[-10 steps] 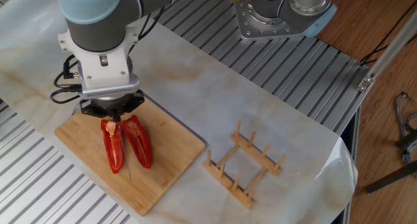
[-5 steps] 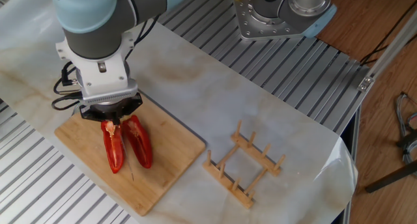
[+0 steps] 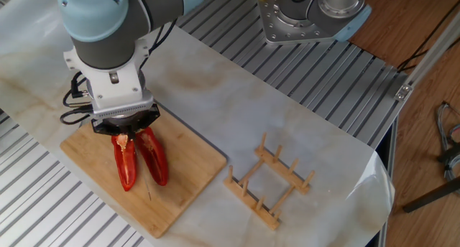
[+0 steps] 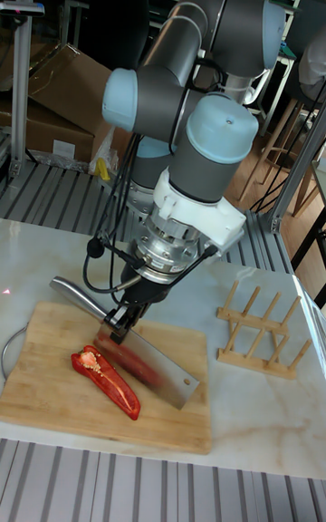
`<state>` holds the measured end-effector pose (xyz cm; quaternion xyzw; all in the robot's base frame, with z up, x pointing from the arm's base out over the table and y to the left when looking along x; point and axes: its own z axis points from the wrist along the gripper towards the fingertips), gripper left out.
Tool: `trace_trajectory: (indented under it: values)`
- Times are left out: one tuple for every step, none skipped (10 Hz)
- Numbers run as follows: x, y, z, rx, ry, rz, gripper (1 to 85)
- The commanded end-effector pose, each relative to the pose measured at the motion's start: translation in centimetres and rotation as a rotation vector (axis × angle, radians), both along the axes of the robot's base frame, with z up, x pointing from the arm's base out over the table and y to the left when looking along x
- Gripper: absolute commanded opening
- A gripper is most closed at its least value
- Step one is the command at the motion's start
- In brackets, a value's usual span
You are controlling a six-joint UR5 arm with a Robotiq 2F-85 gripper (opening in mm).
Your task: Chop the chili peppers
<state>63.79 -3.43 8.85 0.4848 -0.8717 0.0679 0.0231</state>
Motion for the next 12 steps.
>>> trace_trajectory:
  values:
    - [0.0, 0.5, -0.2, 0.017, 0.002, -0.014, 1.3]
    - [-0.1, 0.5, -0.3, 0.017, 0.006, -0.018, 1.3]
    - [-0.3, 0.8, -0.5, 0.027, 0.013, -0.027, 1.3]
    - [-0.4, 0.9, -0.6, 0.030, 0.019, -0.030, 1.3]
    - [-0.5, 1.0, -0.6, 0.033, 0.023, -0.034, 1.3]
    - [-0.6, 1.2, -0.7, 0.039, 0.029, -0.039, 1.3]
    - [-0.7, 1.5, -0.8, 0.046, 0.033, -0.044, 1.3]
    - [-0.9, 1.9, -0.9, 0.059, 0.038, -0.052, 1.3]
    - [-0.9, 2.0, -0.9, 0.063, 0.038, -0.055, 1.3]
    - [-0.9, 2.1, -0.8, 0.068, 0.038, -0.060, 1.3]
    - [-0.9, 2.1, -0.7, 0.070, 0.034, -0.063, 1.3]
    - [-0.5, 1.9, -0.5, 0.070, 0.020, -0.061, 1.3]
